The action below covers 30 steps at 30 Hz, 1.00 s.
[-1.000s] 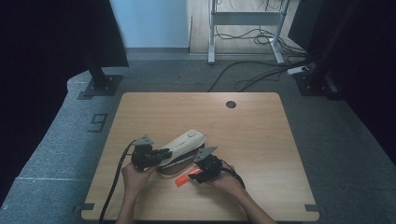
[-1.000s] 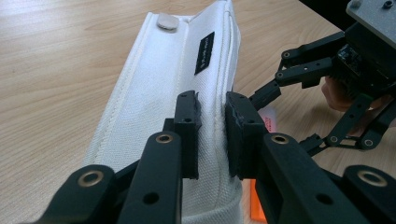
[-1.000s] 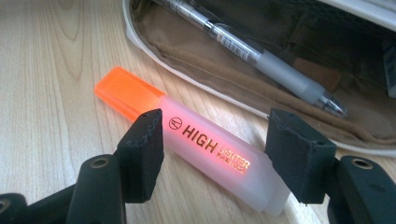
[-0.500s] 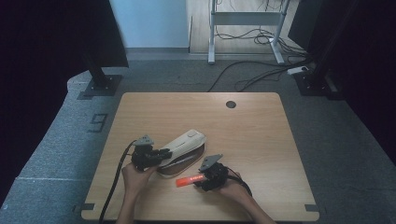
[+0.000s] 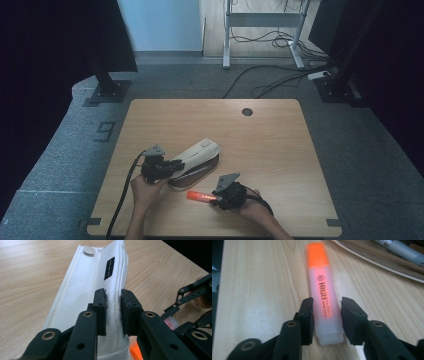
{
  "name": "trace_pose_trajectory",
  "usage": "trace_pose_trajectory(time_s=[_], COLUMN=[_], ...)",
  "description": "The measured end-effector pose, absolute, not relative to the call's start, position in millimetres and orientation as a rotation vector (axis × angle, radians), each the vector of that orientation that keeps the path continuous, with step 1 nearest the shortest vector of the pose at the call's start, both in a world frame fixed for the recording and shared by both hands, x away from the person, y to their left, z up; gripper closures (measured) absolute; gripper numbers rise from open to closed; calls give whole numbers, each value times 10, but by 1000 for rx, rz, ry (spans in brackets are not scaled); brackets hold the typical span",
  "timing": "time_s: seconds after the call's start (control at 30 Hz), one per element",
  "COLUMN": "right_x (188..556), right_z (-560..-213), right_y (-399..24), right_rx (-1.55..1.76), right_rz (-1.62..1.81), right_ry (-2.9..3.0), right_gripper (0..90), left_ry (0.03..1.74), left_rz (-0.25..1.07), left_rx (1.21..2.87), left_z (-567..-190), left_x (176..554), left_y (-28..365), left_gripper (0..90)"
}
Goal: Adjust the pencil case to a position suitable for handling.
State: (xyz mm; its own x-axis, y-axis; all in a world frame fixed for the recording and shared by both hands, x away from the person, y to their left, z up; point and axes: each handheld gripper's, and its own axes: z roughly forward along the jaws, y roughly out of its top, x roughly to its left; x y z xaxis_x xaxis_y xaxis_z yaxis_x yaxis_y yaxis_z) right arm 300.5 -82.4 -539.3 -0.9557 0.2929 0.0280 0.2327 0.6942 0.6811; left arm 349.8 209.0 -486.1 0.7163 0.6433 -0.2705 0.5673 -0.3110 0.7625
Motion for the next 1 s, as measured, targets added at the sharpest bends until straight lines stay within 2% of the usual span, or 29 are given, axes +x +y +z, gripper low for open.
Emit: trace_pose_trajectory(time_s=[0.37,0.8,1.0], right_x=[2910,2964,2960], right_z=[-5389,-5411,-5410], right_y=[-1009,-1543,-1606], right_rx=[501,767,777], right_rz=[1092,1077,1070], right_ry=[2785,2649,2642], right_gripper=[638,636,625], left_ry=[926,926,927], left_rz=[104,104,103], left_rx=[1998,1999,2001], left_z=[-4862,-4868,-4872], left_x=[3497,3499,3501], left_y=[2087,2080,2077], left_gripper=[754,754,754])
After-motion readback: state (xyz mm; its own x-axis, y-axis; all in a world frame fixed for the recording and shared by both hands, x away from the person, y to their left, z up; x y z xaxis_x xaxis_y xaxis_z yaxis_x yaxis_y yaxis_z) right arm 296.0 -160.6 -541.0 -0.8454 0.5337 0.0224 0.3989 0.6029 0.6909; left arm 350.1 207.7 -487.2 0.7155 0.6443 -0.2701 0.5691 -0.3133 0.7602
